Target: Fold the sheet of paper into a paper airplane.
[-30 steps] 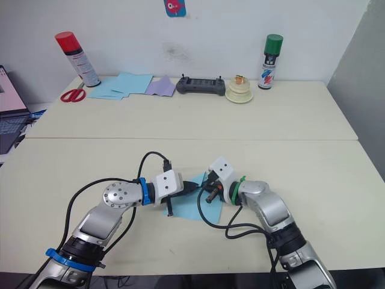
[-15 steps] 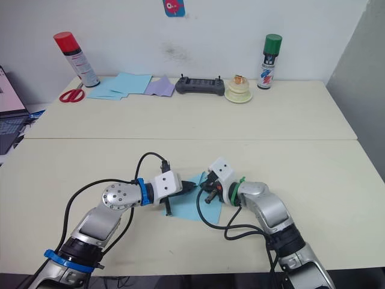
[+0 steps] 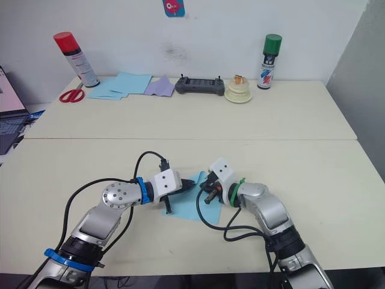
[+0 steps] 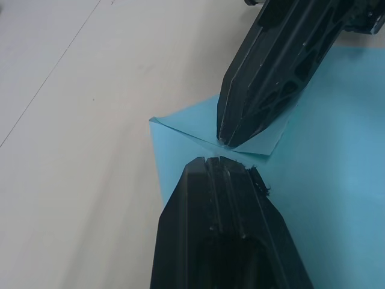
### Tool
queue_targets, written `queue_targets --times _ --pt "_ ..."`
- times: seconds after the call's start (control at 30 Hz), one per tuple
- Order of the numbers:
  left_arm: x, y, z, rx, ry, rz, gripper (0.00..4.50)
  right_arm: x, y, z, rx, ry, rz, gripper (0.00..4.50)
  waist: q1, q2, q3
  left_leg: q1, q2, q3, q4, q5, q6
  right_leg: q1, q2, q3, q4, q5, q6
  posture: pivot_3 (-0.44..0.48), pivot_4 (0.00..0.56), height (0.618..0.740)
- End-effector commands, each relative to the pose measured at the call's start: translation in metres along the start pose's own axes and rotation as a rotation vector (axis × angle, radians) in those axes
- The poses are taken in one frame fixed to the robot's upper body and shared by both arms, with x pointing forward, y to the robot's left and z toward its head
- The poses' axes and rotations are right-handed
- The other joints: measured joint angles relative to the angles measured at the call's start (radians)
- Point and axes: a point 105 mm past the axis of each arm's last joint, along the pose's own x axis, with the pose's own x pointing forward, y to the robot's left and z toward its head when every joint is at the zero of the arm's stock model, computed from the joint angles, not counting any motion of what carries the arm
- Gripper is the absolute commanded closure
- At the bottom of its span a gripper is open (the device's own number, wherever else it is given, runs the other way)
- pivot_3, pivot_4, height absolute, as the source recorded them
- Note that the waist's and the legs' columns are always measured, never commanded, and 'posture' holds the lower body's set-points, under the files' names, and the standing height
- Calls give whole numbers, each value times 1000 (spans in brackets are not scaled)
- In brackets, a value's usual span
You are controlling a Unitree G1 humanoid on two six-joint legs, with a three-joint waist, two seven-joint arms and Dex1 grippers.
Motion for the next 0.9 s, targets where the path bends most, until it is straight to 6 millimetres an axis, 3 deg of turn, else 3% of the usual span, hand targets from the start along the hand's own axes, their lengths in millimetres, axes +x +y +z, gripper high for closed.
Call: queue_targets --times 0.03,0.3,0.9 --pt "-4 -2 1 7 2 -18 4468 1 5 -6 16 19 16 4500 0 0 0 0 0 0 0 0 0 0 0 0 0 0 0 0 150 740" --pt "-3 -8 -6 8 43 -38 4468 -1 2 -3 12 6 6 4500 0 0 0 0 0 0 0 0 0 0 0 0 0 0 0 0 150 740" --pt "0 -10 -7 5 57 -54 4468 -8 -10 51 20 -207 -66 4500 0 0 0 0 0 0 0 0 0 0 0 0 0 0 0 0 150 740"
